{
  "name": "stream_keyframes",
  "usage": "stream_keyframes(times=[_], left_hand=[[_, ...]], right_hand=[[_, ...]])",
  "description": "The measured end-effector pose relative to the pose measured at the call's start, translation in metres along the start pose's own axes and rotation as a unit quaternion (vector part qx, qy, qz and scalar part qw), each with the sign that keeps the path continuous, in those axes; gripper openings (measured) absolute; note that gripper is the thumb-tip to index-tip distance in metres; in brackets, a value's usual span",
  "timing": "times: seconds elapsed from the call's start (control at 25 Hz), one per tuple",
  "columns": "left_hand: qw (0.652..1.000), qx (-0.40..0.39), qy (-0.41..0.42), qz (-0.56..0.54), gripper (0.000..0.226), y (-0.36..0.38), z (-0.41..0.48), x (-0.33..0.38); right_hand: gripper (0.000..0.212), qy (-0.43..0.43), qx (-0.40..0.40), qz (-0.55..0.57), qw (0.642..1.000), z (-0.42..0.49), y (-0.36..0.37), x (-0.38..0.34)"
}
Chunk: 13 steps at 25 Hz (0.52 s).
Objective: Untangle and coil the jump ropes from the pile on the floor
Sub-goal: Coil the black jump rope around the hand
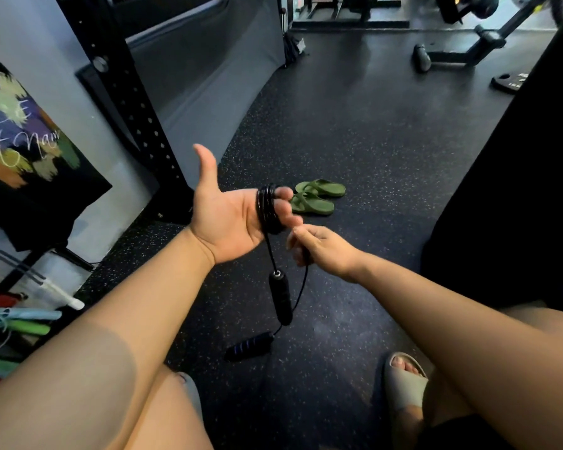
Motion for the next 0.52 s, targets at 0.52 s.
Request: stream_keyframes(times=[0.52], left_hand=[[0.953,0.236,0.187,0.016,0.120,-0.044,0.001,0.030]], right_hand=[[0.036,0.003,-0.103,-0.220,0.970,-0.012,0.028,-0.025]])
Point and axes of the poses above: each hand's wrist, its own z-axis towards the middle knuckle, its own y-axis out of the palm, x = y × z, the point moved 7 cm from there along z, towards the middle knuckle
